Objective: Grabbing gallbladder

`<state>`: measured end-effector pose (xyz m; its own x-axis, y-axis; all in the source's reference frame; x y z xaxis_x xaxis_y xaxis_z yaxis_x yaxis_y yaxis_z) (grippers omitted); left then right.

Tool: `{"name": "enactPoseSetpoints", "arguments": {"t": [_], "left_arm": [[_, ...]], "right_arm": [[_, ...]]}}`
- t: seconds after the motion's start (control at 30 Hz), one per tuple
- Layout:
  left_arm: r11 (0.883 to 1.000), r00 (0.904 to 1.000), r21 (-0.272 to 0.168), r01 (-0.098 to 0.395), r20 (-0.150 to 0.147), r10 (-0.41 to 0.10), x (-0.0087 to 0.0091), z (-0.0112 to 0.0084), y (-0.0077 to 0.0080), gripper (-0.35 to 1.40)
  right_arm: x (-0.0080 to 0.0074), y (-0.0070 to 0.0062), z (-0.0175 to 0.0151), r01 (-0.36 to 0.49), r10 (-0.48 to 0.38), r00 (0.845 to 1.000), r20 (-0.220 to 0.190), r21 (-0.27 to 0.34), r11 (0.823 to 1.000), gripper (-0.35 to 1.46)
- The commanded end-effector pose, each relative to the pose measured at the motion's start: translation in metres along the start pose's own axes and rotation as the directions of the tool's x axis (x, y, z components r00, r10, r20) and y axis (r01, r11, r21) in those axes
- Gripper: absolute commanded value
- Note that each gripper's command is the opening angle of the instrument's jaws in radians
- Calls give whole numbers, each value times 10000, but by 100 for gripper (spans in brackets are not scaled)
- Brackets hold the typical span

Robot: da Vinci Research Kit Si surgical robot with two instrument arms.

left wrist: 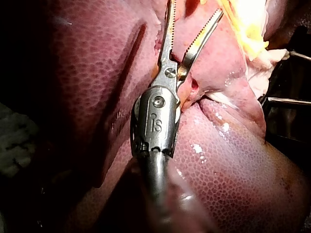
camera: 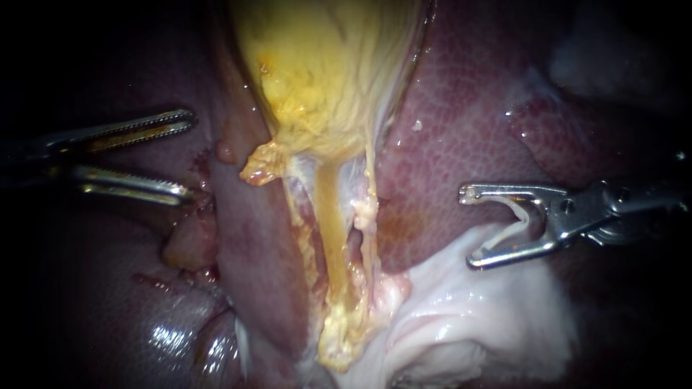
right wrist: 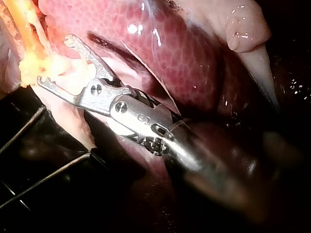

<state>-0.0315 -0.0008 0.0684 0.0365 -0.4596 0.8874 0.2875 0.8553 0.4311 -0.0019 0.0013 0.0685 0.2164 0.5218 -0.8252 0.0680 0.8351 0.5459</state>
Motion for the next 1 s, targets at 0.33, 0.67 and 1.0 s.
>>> {"name": "enactPoseSetpoints", "arguments": {"t": [0.33,0.67,1.0], "left_arm": [[9985,9986,-150,534,36,-533,-2,23,-5,49],[9898,9905,-369,1377,89,-1374,14,59,-12,31],[9860,9869,-434,1612,157,-1606,34,81,-14,22]], "right_arm": [[0,1,1,-3,3,10000,-4,-10,10000,60],[0,1,1,-2,2,10000,-2,-8,10000,60],[0,0,0,0,0,10000,-1,-1,10000,60]]}}
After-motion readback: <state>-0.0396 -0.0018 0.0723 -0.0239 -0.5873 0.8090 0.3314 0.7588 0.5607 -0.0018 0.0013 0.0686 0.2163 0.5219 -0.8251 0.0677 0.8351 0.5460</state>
